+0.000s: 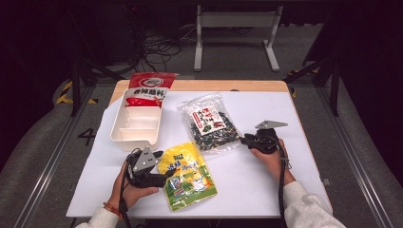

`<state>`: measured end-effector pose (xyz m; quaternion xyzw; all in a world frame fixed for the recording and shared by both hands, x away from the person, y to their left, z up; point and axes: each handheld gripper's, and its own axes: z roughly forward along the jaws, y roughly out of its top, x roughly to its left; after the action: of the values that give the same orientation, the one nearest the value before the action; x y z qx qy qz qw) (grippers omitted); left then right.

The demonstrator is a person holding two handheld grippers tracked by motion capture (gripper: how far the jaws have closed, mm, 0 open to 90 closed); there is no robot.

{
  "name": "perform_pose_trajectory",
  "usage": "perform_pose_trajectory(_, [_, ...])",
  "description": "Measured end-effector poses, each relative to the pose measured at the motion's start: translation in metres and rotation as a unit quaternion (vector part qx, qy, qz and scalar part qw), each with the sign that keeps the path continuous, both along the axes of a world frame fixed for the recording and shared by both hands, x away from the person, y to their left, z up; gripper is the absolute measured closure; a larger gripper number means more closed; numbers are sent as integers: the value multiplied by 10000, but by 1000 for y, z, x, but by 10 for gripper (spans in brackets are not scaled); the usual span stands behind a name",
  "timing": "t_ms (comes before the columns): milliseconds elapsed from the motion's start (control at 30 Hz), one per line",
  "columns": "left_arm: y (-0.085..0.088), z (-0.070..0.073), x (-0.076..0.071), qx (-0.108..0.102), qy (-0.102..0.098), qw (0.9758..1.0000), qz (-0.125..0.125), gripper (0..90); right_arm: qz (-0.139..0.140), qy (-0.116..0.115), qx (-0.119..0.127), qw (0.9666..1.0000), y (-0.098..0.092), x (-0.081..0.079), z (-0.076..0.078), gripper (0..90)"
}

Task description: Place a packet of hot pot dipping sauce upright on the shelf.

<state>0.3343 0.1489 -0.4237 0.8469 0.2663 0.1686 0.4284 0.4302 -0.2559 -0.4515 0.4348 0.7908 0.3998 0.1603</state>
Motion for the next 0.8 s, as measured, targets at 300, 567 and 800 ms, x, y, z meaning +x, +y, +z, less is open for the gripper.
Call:
perform_pose_trajectory(300, [-22,5,42,-351,346,9987,138,213,-56,-12,-402,9992,4,2,-4,787])
perform_pose_trajectory(567, [-55,0,85,-456,868,9945,360,149,-55,-72,-472,9988,5,2,-4,820])
perform_pose_trajectory(800, [-70,-9,113,-456,1322,9880,659,109,-31,-140,-542,9984,6,1,-5,822])
